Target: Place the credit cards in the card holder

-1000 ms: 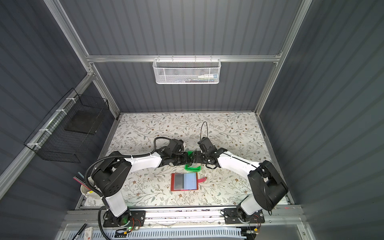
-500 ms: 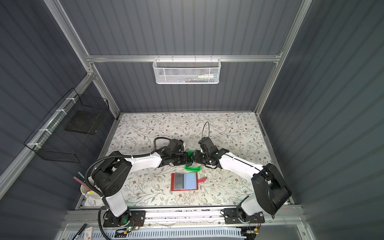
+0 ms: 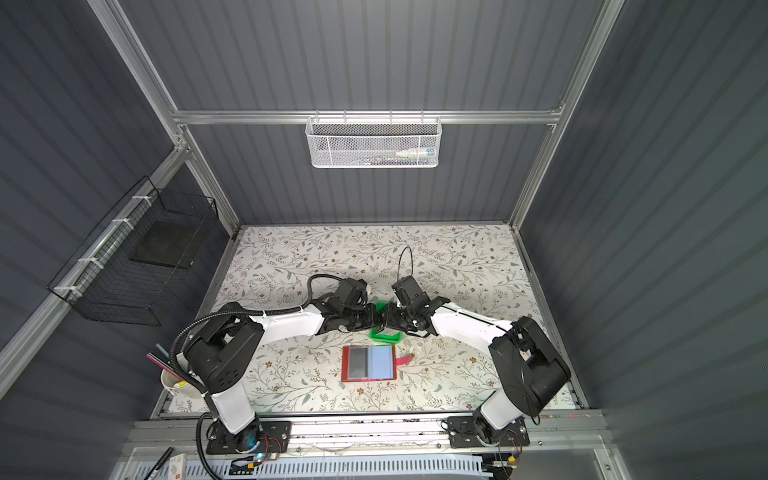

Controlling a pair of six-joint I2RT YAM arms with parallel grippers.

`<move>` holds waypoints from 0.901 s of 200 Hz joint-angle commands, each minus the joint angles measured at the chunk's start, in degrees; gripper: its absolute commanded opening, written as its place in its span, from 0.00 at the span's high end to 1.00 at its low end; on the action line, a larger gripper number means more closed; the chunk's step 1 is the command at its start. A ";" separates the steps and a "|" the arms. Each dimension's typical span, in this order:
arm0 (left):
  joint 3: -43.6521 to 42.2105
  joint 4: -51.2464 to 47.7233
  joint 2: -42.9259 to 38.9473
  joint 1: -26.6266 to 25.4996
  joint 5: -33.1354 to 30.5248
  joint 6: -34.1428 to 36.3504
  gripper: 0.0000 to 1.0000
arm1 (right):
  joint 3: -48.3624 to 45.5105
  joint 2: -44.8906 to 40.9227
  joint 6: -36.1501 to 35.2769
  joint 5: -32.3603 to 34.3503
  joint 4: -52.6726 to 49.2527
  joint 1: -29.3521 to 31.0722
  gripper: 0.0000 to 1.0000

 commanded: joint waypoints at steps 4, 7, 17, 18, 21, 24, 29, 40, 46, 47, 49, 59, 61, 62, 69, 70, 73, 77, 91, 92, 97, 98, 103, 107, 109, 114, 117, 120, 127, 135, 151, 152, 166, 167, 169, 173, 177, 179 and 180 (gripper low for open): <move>-1.19 -1.11 0.98 0.07 1.09 -0.49 0.85 | 1.29 1.25 -0.13 -0.41 0.34 0.40 0.79; -1.19 -1.14 0.99 0.06 1.08 -0.49 0.85 | 1.35 1.33 -0.11 -0.38 0.35 0.45 0.79; -1.30 -1.13 0.96 0.06 1.14 -0.48 0.85 | 1.45 1.69 -0.24 -0.40 0.36 0.41 0.80; -1.26 -1.14 0.90 0.06 1.16 -0.49 0.85 | 1.46 1.75 -0.21 -0.40 0.35 0.40 0.80; -1.23 -1.12 0.96 0.08 1.18 -0.48 0.85 | 1.53 1.84 -0.26 -0.40 0.43 0.43 0.81; -1.22 -1.21 0.97 0.07 1.17 -0.45 0.85 | 1.55 2.02 -0.27 -0.35 0.40 0.46 0.81; -1.15 -1.20 0.97 0.06 1.29 -0.49 0.85 | 1.68 2.17 -0.20 -0.46 0.35 0.39 0.82; -1.22 -1.07 0.97 0.07 1.43 -0.58 0.86 | 1.88 2.47 -0.35 -0.33 0.06 0.48 0.84; -1.27 -1.06 1.02 0.07 1.49 -0.67 0.86 | 1.88 2.50 -0.35 -0.15 -0.10 0.54 0.85; -1.33 -1.06 1.02 0.11 1.51 -0.71 0.86 | 1.89 2.51 -0.31 -0.10 -0.10 0.55 0.86; -1.34 -0.93 0.93 0.07 1.53 -0.79 0.86 | 1.90 2.51 -0.28 0.01 -0.13 0.56 0.86; -1.53 -0.88 0.60 0.07 1.69 -0.93 0.86 | 1.90 2.46 -0.27 0.45 -0.56 0.55 0.86; -1.56 -0.88 0.43 0.06 1.64 -0.93 0.86 | 1.97 2.47 -0.27 0.58 -0.60 0.51 0.86; -1.57 -0.88 0.42 0.06 1.63 -0.89 0.86 | 1.98 2.45 -0.27 0.62 -0.61 0.54 0.86; -1.67 -0.93 0.02 0.06 1.68 -0.93 0.86 | 2.07 2.42 -0.27 0.96 -1.06 0.48 0.87; -1.66 -0.95 0.00 0.06 1.69 -0.93 0.86 | 2.07 2.42 -0.27 1.03 -1.15 0.47 0.87; -1.64 -1.03 -0.14 0.07 1.66 -0.93 0.86 | 2.16 2.49 -0.22 1.21 -1.31 0.49 0.87; -1.66 -1.06 -0.28 0.06 1.64 -0.89 0.86 | 2.24 2.50 -0.18 1.38 -1.60 0.47 0.88; -1.65 -1.23 -0.68 0.06 1.65 -0.91 0.86 | 2.26 2.67 -0.13 1.32 -1.58 0.54 0.90; -1.66 -1.23 -0.71 0.06 1.68 -0.97 0.86 | 2.26 2.68 -0.11 1.30 -1.58 0.51 0.90; -1.67 -1.23 -0.77 0.09 1.63 -1.01 0.86 | 2.28 2.76 -0.09 1.19 -1.45 0.47 0.91; -1.66 -1.19 -0.75 0.08 1.67 -1.02 0.86 | 2.27 2.76 -0.13 1.19 -1.43 0.52 0.91; -1.66 -1.13 -0.80 0.14 1.64 -1.07 0.86 | 2.34 2.83 -0.10 1.19 -1.46 0.54 0.92; -1.67 -1.10 -0.89 0.07 1.63 -1.17 0.86 | 2.34 2.75 -0.05 1.25 -1.50 0.56 0.93; -1.66 -1.09 -0.95 0.06 1.69 -1.19 0.86 | 2.39 2.76 -0.02 1.33 -1.56 0.60 0.93; -1.83 -1.06 -1.16 0.06 1.77 -1.27 0.86 | 2.43 2.73 0.00 1.43 -1.72 0.55 0.94; -1.79 -1.04 -1.31 0.06 1.73 -1.29 0.86 | 2.43 2.64 0.00 1.48 -1.83 0.56 0.94; -1.84 -1.01 -1.56 0.13 1.77 -1.43 0.86 | 2.51 2.56 0.00 1.65 -1.95 0.56 0.94; -2.14 -1.14 -2.24 0.07 1.58 -1.54 0.86 | 2.58 2.30 0.00 1.98 -2.28 0.56 0.95; -2.32 -1.44 -3.16 0.06 1.47 -1.55 0.86 | 2.81 1.99 0.17 2.64 -2.99 0.61 0.94; -3.41 -1.80 -5.66 0.11 1.02 -1.93 0.85 | 3.56 1.36 0.41 4.01 -5.35 0.62 0.95; -3.55 -1.78 -5.83 0.09 1.01 -2.00 0.85 | 3.57 1.32 0.38 4.09 -5.44 0.59 0.95; -5.47 -1.51 -8.85 0.07 0.92 -2.75 0.85 | 3.42 0.28 0.27 4.44 -5.82 0.63 0.95; -5.63 -1.55 -9.06 0.06 0.88 -2.81 0.85 | 3.41 0.21 0.27 4.40 -5.86 0.64 0.96; -5.91 -1.58 -9.50 0.06 0.91 -2.90 0.84 | 3.40 0.11 0.26 4.45 -5.93 0.58 0.96; -6.42 -1.58 -10.41 0.07 0.88 -3.00 0.84 | 3.40 -0.10 0.18 4.36 -5.96 0.58 0.96; -6.99 -1.58 -11.29 0.06 0.76 -3.17 0.84 | 3.40 -0.20 0.10 4.27 -6.04 0.56 0.96; -7.21 -1.56 -11.77 0.06 0.75 -3.21 0.84 | 3.44 -0.21 0.02 4.31 -6.17 0.58 0.96; -7.29 -1.57 -11.92 0.06 0.74 -3.21 0.84 | 3.46 -0.22 0.01 4.28 -6.25 0.57 0.97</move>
